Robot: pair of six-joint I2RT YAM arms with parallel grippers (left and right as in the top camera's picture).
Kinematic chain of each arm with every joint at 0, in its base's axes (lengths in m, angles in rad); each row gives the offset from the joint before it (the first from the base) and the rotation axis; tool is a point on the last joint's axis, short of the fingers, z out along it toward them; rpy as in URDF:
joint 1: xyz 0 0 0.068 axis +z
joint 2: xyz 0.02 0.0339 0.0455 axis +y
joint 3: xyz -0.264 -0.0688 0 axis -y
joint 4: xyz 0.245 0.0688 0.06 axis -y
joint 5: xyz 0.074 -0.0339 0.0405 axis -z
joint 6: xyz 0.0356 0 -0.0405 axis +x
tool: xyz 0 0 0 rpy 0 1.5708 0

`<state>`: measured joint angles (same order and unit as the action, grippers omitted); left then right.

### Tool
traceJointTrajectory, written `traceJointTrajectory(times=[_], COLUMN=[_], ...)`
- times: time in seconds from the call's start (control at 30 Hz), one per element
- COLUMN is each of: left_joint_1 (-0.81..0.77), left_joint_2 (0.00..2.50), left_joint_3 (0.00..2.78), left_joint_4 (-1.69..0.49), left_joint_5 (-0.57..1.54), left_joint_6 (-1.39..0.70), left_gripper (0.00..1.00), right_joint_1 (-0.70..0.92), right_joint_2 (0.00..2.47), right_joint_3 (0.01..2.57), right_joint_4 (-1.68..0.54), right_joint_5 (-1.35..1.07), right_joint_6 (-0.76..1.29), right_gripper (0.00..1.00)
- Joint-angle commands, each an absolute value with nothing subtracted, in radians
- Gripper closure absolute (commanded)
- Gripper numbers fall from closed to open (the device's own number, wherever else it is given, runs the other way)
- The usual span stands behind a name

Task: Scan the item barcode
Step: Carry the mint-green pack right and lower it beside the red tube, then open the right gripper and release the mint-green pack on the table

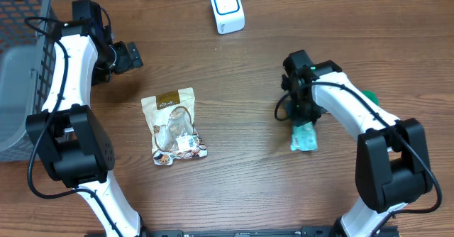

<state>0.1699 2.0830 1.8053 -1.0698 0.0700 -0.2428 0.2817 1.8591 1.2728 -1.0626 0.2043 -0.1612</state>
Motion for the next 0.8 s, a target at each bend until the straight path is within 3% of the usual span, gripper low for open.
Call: traceJointTrajectory(times=[0.0, 0.2, 0.47, 0.77], left_joint_1=[0.168, 0.168, 0.168, 0.168], left_joint_2=[2.041, 2.041, 2.041, 2.041], left_joint_3=[1.825, 1.825, 1.825, 1.825], left_joint_4=[-1.068, -1.068, -1.068, -1.068], left_joint_5=[0.067, 0.067, 0.067, 0.067], left_joint_6=[-0.232, -0.232, -0.231, -0.232], left_gripper=[0.0, 0.0, 0.0, 0.0], right_joint_1=[0.25, 0.243, 0.322, 0.347], right_joint_2=[1.857, 1.857, 1.857, 1.859], right_joint_3=[1.267, 1.28, 1.338, 1.319], right_joint_4=[-1.052, -1.056, -1.052, -0.902], right_joint_5=[0.333, 0.331, 0.073, 0.13], right_joint_6=[-0.165, -0.164, -0.233, -0.241], right_gripper=[0.94, 0.94, 0.94, 0.91])
